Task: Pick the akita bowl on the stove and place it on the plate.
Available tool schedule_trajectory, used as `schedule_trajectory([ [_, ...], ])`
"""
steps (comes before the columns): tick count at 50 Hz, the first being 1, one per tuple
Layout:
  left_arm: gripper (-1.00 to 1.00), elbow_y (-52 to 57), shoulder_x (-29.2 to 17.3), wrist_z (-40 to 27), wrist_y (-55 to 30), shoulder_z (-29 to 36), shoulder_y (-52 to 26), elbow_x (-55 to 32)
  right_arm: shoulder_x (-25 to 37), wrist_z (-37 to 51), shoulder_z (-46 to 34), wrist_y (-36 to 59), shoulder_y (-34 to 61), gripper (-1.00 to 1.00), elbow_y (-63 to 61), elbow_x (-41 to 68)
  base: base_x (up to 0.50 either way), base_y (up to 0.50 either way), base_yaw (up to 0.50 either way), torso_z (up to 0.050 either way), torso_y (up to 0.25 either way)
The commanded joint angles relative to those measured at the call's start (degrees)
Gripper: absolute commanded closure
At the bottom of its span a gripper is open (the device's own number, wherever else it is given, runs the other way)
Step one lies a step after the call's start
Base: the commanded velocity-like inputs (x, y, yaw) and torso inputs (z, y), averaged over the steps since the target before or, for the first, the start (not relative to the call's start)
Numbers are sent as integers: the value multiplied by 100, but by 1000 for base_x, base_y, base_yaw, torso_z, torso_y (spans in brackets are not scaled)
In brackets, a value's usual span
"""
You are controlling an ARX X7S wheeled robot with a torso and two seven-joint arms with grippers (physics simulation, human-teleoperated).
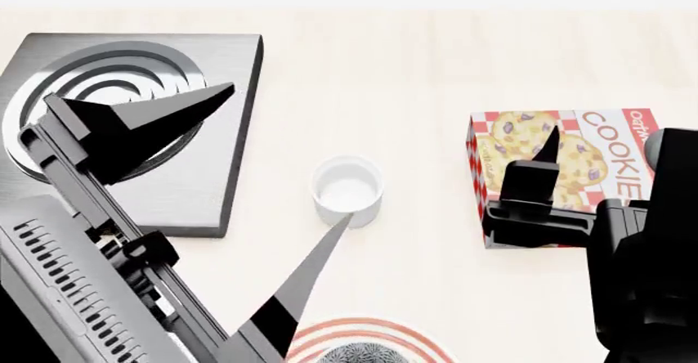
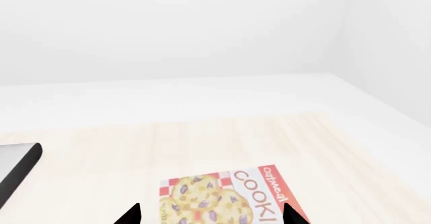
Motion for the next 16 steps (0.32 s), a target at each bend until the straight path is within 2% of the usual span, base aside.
schedule_trajectory([
  [1,-100,82,152,15,70,-545,105,-305,-75,-89,95,-28,-6,-100,16,-69,0,0,0,0,0],
  [16,-100,172,214,-159,-13,-1070,102,-747,-54,-49,89,-21,14,-100,17,-22,0,0,0,0,0],
])
